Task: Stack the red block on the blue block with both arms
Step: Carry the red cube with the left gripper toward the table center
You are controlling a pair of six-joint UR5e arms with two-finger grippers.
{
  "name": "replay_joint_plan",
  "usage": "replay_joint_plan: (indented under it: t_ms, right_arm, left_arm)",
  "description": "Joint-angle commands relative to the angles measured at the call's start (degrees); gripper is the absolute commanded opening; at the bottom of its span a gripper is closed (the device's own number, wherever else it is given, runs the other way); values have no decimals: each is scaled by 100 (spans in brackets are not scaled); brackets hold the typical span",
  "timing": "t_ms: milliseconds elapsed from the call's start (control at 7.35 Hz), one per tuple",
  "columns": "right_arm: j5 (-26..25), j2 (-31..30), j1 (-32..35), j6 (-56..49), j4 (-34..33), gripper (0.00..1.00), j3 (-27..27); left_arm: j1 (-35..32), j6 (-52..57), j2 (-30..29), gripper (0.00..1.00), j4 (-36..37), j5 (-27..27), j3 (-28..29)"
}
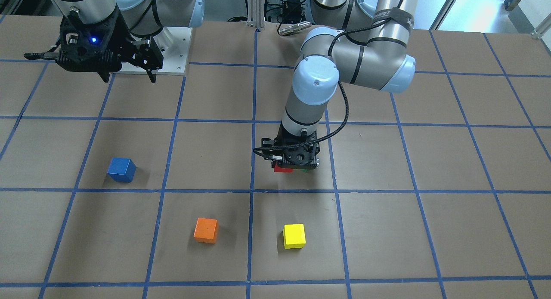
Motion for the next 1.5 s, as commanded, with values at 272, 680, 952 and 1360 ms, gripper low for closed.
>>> replay_joint_plan:
  t_ms: [272,680,952,1360]
  right_arm:
    - [-4,-2,-11,-28,-9,100,0]
    - [-4,7,-11,25,0,100,9]
    - [-56,50,-11,25,0,100,0]
    - [14,51,-11,34,-53,100,0]
  left_arm:
    - [-471,-659,-1007,0,223,26,759]
    - [-567,-659,-1360,50,232,70,945]
    - [-568,-476,-1317,100,241,79,954]
    - [62,-414,-625,100,-212,17,1217]
